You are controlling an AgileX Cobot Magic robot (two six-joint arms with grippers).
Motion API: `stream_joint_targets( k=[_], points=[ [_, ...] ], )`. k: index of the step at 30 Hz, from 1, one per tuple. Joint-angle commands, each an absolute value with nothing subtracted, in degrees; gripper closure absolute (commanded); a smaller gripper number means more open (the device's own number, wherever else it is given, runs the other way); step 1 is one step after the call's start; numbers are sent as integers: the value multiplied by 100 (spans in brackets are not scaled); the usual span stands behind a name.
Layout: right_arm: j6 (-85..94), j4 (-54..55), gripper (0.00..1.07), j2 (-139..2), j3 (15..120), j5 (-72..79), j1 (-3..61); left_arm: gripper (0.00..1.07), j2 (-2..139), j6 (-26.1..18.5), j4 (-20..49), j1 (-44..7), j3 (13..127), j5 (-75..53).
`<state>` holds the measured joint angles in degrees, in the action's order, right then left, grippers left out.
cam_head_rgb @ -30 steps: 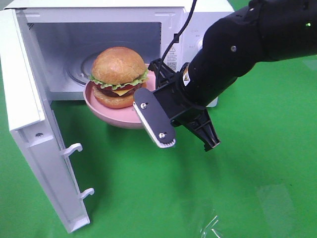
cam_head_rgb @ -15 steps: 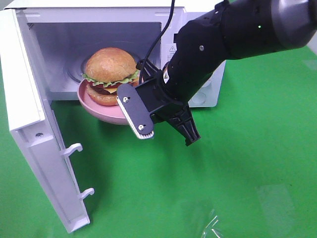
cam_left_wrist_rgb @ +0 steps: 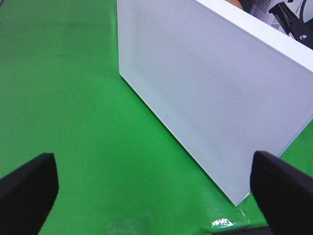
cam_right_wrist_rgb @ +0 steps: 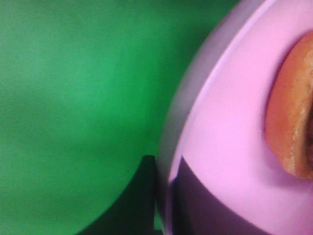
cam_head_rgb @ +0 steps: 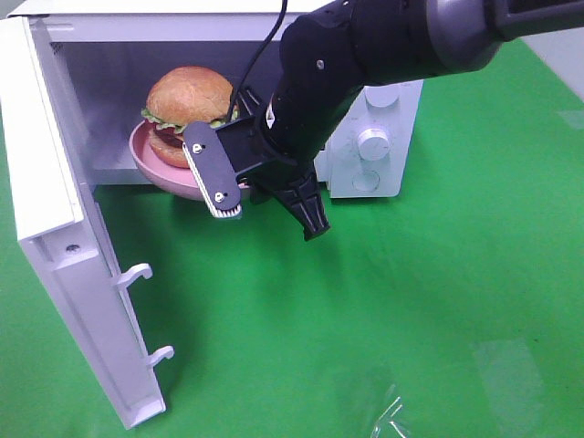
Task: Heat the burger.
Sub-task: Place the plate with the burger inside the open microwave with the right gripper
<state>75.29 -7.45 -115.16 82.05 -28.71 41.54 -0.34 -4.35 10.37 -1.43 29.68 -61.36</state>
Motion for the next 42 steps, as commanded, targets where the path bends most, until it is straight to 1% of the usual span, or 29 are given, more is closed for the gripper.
stream_joint_targets(
  k=[1, 15, 34, 36, 42],
  points=[
    [7420, -871, 107, -11488, 8394, -2624, 4137, 4, -63, -395, 1043, -178, 2956, -6136],
    [7236, -1100, 107, -11918, 9093, -2670, 4137, 4, -63, -395, 1037, -178, 2956, -6136],
    [6801, -1255, 107, -12765, 10365, -2991, 4120, 4, -63, -395, 1031, -178, 2956, -6136],
    [6738, -1249, 107, -12932, 10628, -3094, 4057, 4, -63, -395, 1031, -178, 2956, -6136],
    [6669, -1278, 106, -13149, 10949, -3094, 3982, 4, -63, -395, 1031, -178, 2956, -6136]
  ],
)
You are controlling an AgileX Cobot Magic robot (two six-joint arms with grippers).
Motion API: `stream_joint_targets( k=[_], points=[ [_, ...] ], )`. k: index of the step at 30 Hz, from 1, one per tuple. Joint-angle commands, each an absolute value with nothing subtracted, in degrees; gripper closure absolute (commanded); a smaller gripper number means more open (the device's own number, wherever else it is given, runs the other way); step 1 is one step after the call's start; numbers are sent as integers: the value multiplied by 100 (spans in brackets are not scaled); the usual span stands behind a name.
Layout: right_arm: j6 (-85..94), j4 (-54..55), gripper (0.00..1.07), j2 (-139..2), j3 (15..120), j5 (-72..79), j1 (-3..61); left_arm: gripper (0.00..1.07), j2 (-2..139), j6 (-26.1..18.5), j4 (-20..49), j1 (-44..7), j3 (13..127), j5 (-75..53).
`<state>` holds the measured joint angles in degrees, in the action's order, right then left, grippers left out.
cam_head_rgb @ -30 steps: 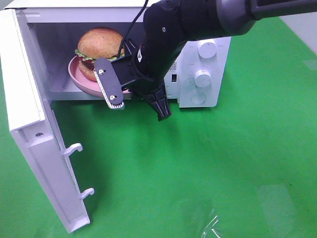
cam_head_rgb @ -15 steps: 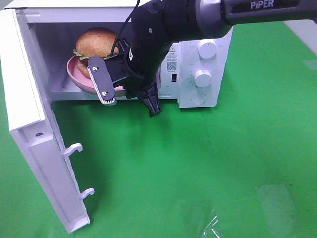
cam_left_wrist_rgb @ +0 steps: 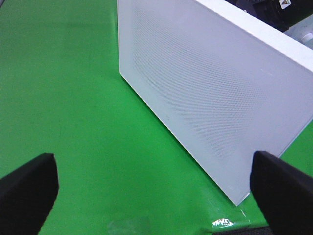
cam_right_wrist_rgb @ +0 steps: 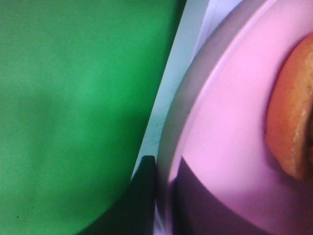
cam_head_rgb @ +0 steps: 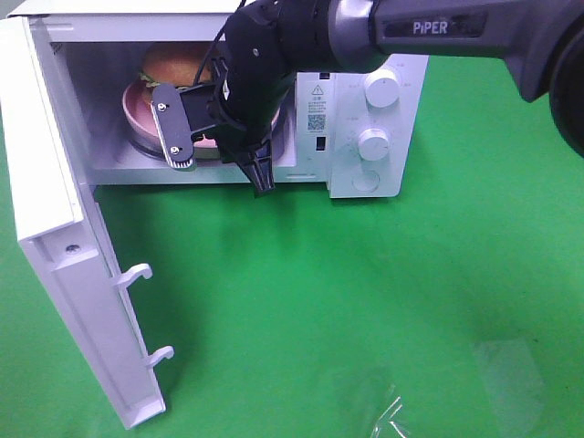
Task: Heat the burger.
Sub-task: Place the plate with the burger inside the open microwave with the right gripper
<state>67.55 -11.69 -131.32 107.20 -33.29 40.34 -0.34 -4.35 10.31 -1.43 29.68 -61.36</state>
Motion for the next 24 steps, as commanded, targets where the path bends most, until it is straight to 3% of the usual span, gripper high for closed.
stream_joint_targets(
  k=[1, 14, 21, 24],
  points=[
    [6669, -1278, 106, -13167, 10978, -3094, 3982, 4, -63, -395, 1031, -178, 2956, -6136],
    [6669, -1272, 101, -13333, 11104, -2882, 3930, 4, -63, -395, 1031, -178, 2956, -6136],
    [6669, -1243, 86, -13333, 11098, -2882, 3919, 4, -63, -395, 1031, -178, 2956, -6136],
    [6669, -1238, 74, -13333, 11098, -2911, 3919, 4, -63, -395, 1031, -178, 2956, -6136]
  ],
)
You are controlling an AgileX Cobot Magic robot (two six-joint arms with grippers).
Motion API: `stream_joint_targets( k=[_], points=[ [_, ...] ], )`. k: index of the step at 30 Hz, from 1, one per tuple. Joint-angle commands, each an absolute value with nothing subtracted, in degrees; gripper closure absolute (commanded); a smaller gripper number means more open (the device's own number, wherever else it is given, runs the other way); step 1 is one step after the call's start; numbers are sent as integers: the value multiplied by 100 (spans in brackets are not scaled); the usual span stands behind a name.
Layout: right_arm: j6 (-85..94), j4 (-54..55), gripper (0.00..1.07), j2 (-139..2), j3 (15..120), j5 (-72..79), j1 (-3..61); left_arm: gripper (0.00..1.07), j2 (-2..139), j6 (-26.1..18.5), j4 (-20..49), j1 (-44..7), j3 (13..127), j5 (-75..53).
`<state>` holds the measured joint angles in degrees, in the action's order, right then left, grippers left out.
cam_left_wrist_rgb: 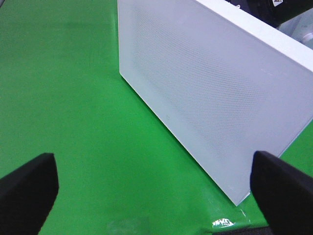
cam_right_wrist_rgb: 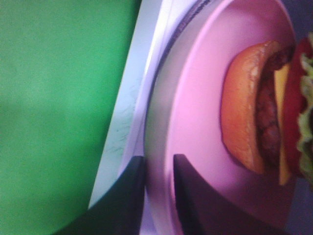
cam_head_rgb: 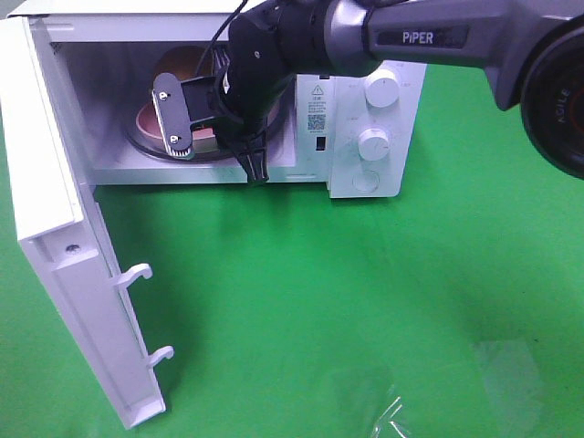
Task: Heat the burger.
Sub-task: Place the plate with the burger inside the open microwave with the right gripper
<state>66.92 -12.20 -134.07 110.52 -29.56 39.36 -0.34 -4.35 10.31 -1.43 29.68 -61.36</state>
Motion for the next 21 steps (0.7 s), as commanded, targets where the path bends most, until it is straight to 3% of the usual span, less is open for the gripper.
stream_joint_targets(
  k=[1, 15, 21],
  points=[
    [6669, -1209, 70, -13333, 11070, -2928, 3925, 4, -63, -395, 1031, -178, 2956, -6136],
    [6761, -894, 59, -13121, 10657, -2916, 3936, 4, -63, -395, 1031, -178, 2956, -6136],
    [6807, -779, 49, -12777, 10153, -2739, 3936, 4, -63, -395, 1031, -178, 2956, -6136]
  ],
)
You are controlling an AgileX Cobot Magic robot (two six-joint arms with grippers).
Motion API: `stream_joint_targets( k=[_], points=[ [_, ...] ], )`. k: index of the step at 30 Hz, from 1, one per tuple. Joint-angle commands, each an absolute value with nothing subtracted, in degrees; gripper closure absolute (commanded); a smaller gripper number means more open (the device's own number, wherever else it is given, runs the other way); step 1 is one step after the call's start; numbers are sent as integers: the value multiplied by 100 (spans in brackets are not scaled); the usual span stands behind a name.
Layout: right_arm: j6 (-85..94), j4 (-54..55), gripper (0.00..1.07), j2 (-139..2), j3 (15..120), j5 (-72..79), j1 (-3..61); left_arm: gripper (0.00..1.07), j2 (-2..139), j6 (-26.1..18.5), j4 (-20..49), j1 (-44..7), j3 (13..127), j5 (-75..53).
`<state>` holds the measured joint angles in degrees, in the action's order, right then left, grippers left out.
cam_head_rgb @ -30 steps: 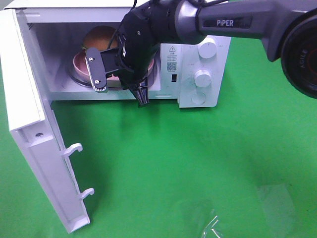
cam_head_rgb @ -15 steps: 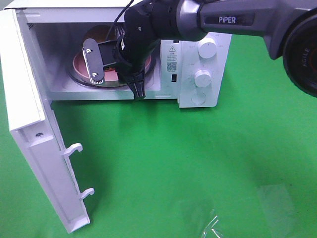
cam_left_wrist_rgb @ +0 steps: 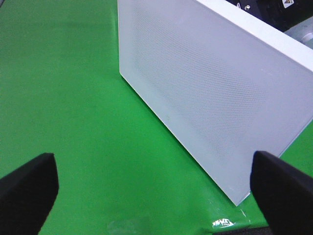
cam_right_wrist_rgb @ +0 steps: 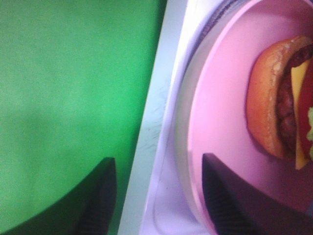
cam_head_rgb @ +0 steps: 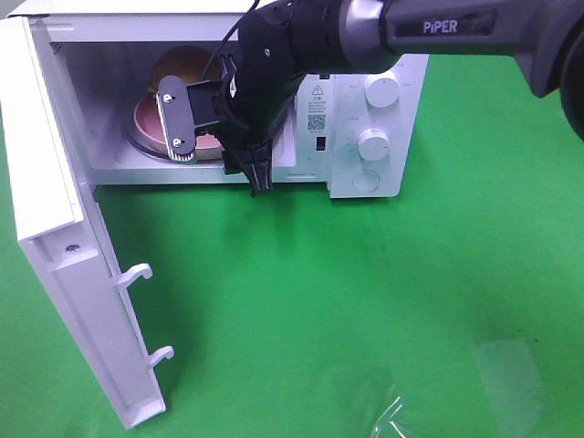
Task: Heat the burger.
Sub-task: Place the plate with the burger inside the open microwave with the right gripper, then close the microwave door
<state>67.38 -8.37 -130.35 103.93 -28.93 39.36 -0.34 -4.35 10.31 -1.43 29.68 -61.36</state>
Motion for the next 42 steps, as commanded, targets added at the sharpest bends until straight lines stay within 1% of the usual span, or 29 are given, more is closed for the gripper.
stream_joint_targets(
  k=[1, 2, 3, 5, 6, 7, 10, 12, 15, 19, 22, 24, 26, 29, 32, 33, 36, 38, 41, 42],
  points=[
    [6807, -779, 49, -12777, 10153, -2739, 3936, 4, -63, -395, 1031, -178, 2956, -6136],
    [6807, -779, 46, -12634, 9912, -2573, 3936, 4, -63, -395, 1031, -178, 2956, -6136],
    [6807, -779, 46, -12634, 9912, -2573, 3936, 4, -63, -395, 1031, -178, 2956, -6136],
    [6818, -779, 43, -12273, 9374, -2326, 3936, 4, -63, -395, 1031, -178, 2956, -6136],
    [6818, -779, 43, -12273, 9374, -2326, 3936, 4, -63, -395, 1031, -178, 2956, -6136],
    [6910, -779, 43, -12101, 9064, -2235, 3936, 4, -63, -395, 1031, -178, 2956, -6136],
    [6973, -779, 43, -12003, 8921, -2206, 3936, 4, -63, -395, 1031, -178, 2956, -6136],
    [7002, -779, 43, -11614, 8434, -2103, 3936, 4, -63, -395, 1031, -178, 2956, -6136],
    [7002, -779, 43, -11516, 8314, -2097, 3936, 4, -63, -395, 1031, -178, 2956, -6136],
    [6870, -791, 43, -10978, 7683, -2017, 3936, 4, -63, -395, 1031, -178, 2956, -6136],
    [6812, -791, 43, -10875, 7597, -2017, 3936, 4, -63, -395, 1031, -178, 2956, -6136],
    [6503, -802, 43, -10491, 7191, -2017, 3936, 4, -63, -395, 1031, -178, 2956, -6136],
    [6217, -802, 43, -10267, 7002, -2017, 3919, 4, -63, -395, 1031, -178, 2956, -6136],
    [6091, -802, 43, -10181, 6921, -2017, 3919, 4, -63, -395, 1031, -178, 2956, -6136],
    [5563, -802, 43, -9861, 6663, -2034, 3919, 4, -63, -395, 1031, -178, 2956, -6136],
    [5002, -802, 43, -9551, 6377, -2040, 3919, 4, -63, -395, 1031, -178, 2956, -6136],
    [4796, -802, 43, -9437, 6274, -2040, 3919, 4, -63, -395, 1031, -178, 2956, -6136],
    [3948, -796, 43, -9013, 5884, -2040, 3919, 4, -63, -395, 1031, -178, 2956, -6136],
    [3466, -796, 43, -8818, 5678, -2057, 3919, 4, -63, -395, 1031, -178, 2956, -6136],
    [2974, -796, 43, -8623, 5512, -2120, 3919, 4, -63, -395, 1031, -178, 2956, -6136]
  ],
)
